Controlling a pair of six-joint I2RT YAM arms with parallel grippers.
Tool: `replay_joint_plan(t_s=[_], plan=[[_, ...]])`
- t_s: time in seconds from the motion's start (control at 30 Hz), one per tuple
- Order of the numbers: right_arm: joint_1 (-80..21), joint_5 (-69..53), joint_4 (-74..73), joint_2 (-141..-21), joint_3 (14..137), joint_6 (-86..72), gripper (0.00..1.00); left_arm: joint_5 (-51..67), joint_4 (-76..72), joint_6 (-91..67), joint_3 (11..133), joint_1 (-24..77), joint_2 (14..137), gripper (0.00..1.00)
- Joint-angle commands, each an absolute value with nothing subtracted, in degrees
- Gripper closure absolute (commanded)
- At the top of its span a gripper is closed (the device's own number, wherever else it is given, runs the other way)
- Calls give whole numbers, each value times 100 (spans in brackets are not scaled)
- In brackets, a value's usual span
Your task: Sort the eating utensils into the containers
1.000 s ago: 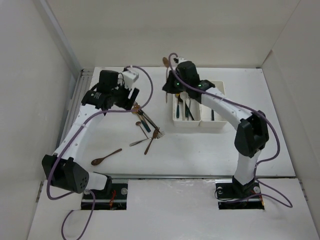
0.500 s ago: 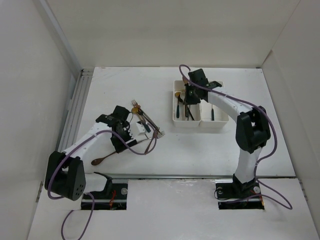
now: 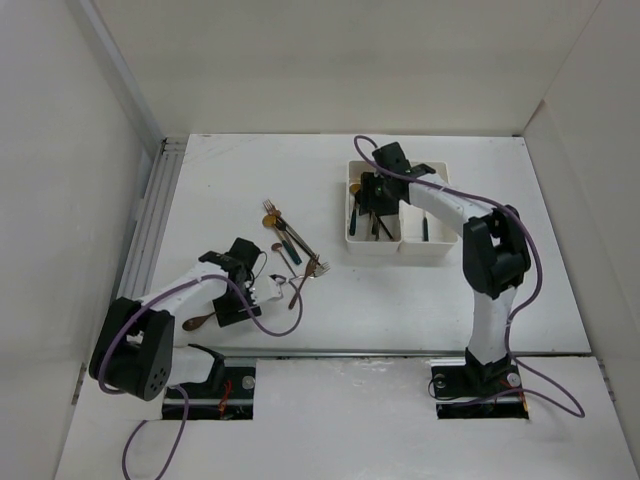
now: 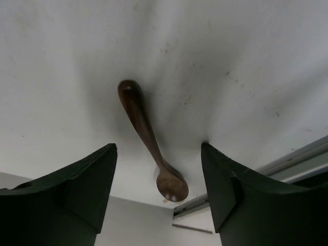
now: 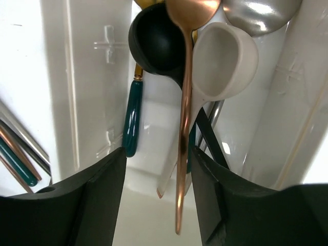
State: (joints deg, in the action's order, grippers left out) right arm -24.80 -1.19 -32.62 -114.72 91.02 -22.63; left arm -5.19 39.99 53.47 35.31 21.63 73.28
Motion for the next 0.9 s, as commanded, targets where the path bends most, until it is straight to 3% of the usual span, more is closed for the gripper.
replay_joint_plan(t_s=[0.0,0.07,0.23,0.27,0.33,0.47,0.87], plan=[[-2461,-149,-3199,-11048,9220,-2188,42,-870,3780,5572,3323,2118,7348,38],[-2461,-149,-3199,-10986,9220,-2188,42,-1045,3508,5572,3208,2049,7592,43],[-2461,-149,-3199,-10854,9220,-2188,42,-1116,3068,5520,3138,1846,8094,71],[-2461,-149,-3199,-10794,9220,-2188,42,-1116,2946,5450,3138,1846,8173,86],[-2461,-149,-3199,-10793,9220,-2188,42,-976,2892,5274,3207,1846,8367,100],[-2461,-149,-3199,-10609,9220,-2136,42,-625,2944,5080,3576,1793,8237,100],[-2637,-377,-2629,-9757,8816,-1942,42,2080,4613,3956,7282,1318,8384,100]])
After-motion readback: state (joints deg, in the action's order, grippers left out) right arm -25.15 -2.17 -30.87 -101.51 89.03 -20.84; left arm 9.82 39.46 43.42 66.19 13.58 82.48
